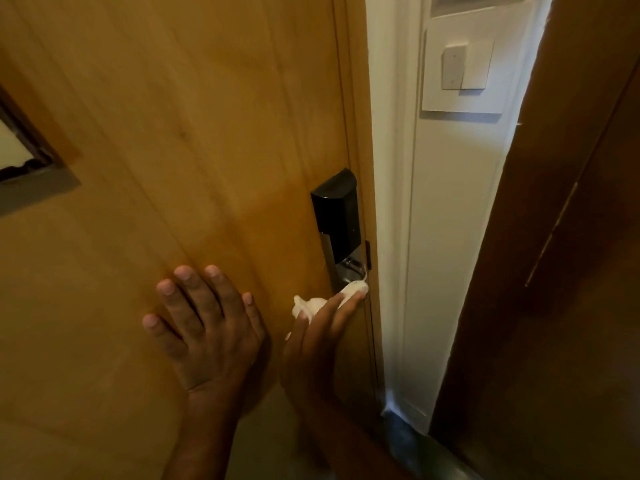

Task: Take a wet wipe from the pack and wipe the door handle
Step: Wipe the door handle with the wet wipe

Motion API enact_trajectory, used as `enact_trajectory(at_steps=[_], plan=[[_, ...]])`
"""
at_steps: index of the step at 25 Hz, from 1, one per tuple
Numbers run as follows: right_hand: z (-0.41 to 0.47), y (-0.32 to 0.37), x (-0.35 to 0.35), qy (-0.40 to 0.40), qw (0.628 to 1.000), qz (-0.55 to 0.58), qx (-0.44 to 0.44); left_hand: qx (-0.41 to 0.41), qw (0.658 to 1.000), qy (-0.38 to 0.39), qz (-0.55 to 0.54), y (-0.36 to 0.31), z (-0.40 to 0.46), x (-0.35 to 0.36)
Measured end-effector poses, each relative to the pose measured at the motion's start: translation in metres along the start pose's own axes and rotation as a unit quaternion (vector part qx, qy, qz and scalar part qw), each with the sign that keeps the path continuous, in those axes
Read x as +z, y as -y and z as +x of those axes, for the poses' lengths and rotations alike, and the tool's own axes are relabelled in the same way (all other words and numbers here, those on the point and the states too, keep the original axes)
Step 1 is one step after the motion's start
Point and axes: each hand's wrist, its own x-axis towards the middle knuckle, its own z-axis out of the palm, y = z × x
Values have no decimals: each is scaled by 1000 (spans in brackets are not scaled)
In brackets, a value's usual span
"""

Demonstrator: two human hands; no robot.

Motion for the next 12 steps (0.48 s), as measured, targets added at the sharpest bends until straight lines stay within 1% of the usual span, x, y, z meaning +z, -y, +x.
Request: enact_trajectory(at_steps=[1,2,3,4,5,6,7,8,9,10,11,12], plan=[[21,1,1,-39,998,16,52,-1,1000,1,-3,0,0,-1],[46,5,-4,-60,984,97,136,-2,1000,1,-5,0,0,-2],[71,6,-14,-65,961,178,200,-1,1000,0,-4,-1,0,-2],[95,1,-23,-51,941,242,229,1,1000,0,-1,-1,0,-2],[115,-5,-30,-39,926,282,249,3,1000,1,0,-2,1,-2],[129,-10,-36,-24,910,315,270,3,1000,1,1,-2,2,-2],[135,-13,-40,-19,902,332,276,3,1000,1,2,-2,3,-4],[132,-10,-43,-21,912,310,266,3,1000,1,2,-2,2,-4],[120,-7,-40,-25,940,250,233,3,1000,1,2,-3,2,-4],[99,-6,-31,-44,969,166,176,2,1000,1,3,-3,1,-3],[72,-5,-21,-59,992,59,93,0,1000,0,5,-3,1,-2],[44,-4,-13,-40,999,-34,13,-3,1000,1,8,-3,1,-2]])
